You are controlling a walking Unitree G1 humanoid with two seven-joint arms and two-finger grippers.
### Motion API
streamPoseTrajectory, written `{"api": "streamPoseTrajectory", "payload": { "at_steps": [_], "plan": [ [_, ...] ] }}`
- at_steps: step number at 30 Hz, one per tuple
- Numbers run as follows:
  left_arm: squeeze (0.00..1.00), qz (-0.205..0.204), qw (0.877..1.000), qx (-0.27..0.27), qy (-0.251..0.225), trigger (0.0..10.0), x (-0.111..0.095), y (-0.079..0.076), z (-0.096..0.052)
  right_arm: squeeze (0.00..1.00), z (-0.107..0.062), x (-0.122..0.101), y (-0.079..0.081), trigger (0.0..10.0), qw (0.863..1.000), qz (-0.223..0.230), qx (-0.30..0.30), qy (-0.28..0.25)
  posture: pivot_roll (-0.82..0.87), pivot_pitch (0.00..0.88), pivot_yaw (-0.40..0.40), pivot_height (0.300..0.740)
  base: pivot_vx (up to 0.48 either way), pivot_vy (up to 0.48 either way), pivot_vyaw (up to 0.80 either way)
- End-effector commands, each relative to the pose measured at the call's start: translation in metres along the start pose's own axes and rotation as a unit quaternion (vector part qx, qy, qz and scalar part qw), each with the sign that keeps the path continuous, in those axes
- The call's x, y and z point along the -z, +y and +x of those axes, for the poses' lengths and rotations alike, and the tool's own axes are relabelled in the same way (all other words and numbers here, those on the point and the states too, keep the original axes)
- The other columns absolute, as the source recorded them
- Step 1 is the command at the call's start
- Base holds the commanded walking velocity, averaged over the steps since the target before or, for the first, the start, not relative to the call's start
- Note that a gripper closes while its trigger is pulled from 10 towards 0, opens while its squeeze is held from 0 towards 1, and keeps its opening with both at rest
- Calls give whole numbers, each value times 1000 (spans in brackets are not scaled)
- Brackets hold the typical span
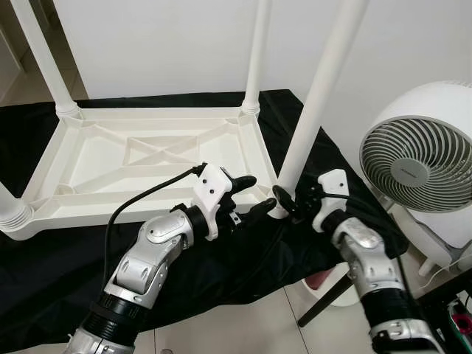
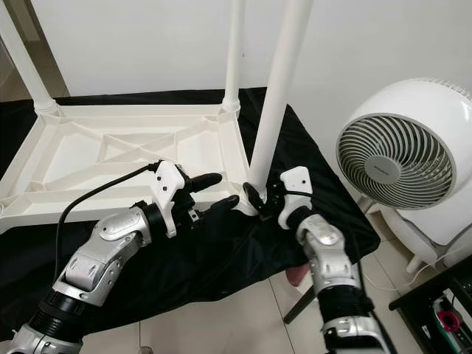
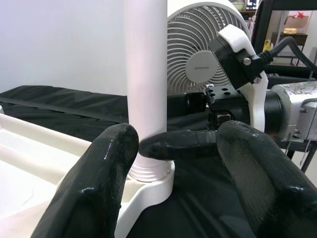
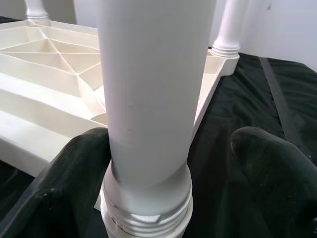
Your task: Building children table
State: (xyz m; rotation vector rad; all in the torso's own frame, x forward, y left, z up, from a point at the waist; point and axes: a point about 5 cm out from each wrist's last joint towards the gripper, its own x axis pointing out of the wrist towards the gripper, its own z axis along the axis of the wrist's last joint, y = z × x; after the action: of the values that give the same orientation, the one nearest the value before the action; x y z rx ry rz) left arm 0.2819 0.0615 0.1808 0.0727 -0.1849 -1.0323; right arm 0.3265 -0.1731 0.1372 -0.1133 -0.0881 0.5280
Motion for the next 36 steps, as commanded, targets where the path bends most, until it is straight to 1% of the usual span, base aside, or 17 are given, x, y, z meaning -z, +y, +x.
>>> {"api": "streamPoseTrajectory", "payload": {
  "at_steps": [1,4,7,8,10,12,14,18,21,22,24,25,26,27,28,29,36],
  "plan": [
    [0,2,1000,20,0,10000,-1,-2,4,0,-1,1,-3,10000,1000,-9,-5,3,47,1,-23,740,0,0,0],
    [0,3,1000,21,-1,10000,-2,-1,5,0,3,1,-5,10000,1000,-13,-24,7,47,2,-21,740,0,0,0],
    [0,4,1000,21,-1,10000,-2,-1,5,0,4,0,-6,10000,1000,-11,-27,7,48,3,-20,740,0,0,0],
    [0,5,1000,19,-1,10000,-2,0,5,0,9,-1,-6,10000,999,-16,-35,10,55,4,-15,740,0,0,0],
    [0,5,1000,19,-1,10000,-2,0,5,0,9,-1,-6,10000,999,-16,-35,10,55,4,-15,740,0,0,0],
    [0,9,1000,16,0,10000,-3,2,4,0,24,-1,-4,10000,998,-13,-51,18,68,8,-16,740,0,0,0],
    [0,10,1000,15,0,10000,-4,2,4,0,28,-1,-4,10000,998,-13,-55,20,68,8,-16,740,0,0,0],
    [0,11,1000,14,0,10000,-4,3,4,0,30,0,-3,10000,998,-7,-61,23,70,9,-16,740,0,0,0],
    [0,14,1000,12,1,10000,-5,4,2,0,37,4,2,10000,997,2,-76,31,82,10,-12,740,0,0,0],
    [0,14,1000,12,2,10000,-6,5,2,0,38,6,3,7922,996,0,-79,34,83,11,-10,740,0,0,0],
    [0,15,1000,12,2,10000,-6,5,2,0,38,6,4,7922,996,-1,-81,36,83,11,-10,740,0,0,0],
    [0,15,1000,12,3,10000,-6,5,1,0,38,8,4,4863,996,2,-84,40,85,11,-10,740,0,0,0],
    [0,15,1000,12,3,10000,-6,5,1,0,38,8,4,4863,996,2,-84,40,85,11,-10,740,0,0,0],
    [0,16,1000,12,3,10000,-6,5,1,0,36,10,5,1765,995,4,-91,42,83,13,-9,740,0,0,0],
    [0,16,1000,12,3,10000,-6,5,1,0,36,10,5,1765,995,4,-91,42,83,13,-9,740,0,0,0],
    [0,16,1000,12,3,10000,-6,5,1,0,35,11,5,0,995,4,-94,42,82,14,-9,740,0,0,0],
    [0,14,1000,16,3,10000,-6,4,2,0,31,16,0,0,995,2,-94,42,72,16,-5,740,0,0,0]
  ]
}}
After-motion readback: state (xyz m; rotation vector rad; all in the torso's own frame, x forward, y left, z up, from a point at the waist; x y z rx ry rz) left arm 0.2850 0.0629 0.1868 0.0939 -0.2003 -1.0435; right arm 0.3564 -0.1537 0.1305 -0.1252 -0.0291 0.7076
